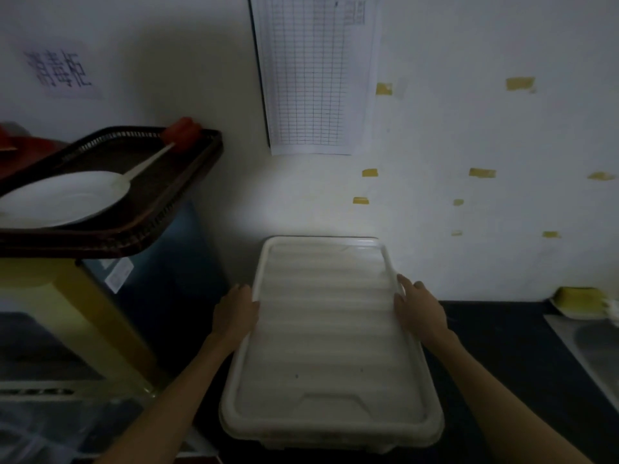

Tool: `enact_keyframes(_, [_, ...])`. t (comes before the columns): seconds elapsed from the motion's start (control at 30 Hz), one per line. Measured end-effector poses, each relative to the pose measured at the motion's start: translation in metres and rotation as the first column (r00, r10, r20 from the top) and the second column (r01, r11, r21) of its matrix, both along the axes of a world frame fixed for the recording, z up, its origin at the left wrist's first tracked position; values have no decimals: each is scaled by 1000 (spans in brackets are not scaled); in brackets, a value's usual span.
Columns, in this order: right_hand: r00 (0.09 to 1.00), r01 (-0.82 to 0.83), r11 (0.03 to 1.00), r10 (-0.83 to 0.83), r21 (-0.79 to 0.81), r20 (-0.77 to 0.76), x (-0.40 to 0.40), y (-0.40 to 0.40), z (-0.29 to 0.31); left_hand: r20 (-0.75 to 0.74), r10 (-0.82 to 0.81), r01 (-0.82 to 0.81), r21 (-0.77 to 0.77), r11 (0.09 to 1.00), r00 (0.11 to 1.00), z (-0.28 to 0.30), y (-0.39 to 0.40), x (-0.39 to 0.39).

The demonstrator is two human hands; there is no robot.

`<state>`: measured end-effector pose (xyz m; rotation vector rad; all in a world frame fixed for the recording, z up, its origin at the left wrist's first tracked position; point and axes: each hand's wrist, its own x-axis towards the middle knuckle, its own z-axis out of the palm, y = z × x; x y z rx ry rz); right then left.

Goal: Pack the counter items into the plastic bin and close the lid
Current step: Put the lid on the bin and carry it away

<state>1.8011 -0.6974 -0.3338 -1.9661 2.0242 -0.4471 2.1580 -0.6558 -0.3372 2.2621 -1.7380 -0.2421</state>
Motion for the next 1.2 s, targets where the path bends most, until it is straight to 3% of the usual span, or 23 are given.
enact_keyframes(0.2, [1000,-4,1000,4,5,-15,-4,1,-9,-24,-1,0,-39,999,1000,1,4,4])
enact_keyframes(0.37, [987,31,999,-35,32,156,-6,7,-15,-389,52,-35,49,998,920,-5,12,11])
enact_keyframes(0.6, [953,48,999,-51,16,300,-7,8,-21,-606,250,-187,167,968,755,-6,20,-2])
enact_keyframes(0.77, [930,50,999,-47,4,366,-8,6,-25,-684,261,-196,173,965,681,4,24,-5])
enact_keyframes(0.9, [916,38,999,-47,31,398,-14,4,-25,-628,232,-157,174,972,742,7,34,0])
enact_keyframes(1.0, [914,42,997,-62,58,400,-17,3,-22,-612,244,-120,236,964,753,7,49,2])
enact_keyframes(1.2, [865,111,972,-197,208,461,-18,-3,-24,-674,287,-20,374,927,680,16,76,2])
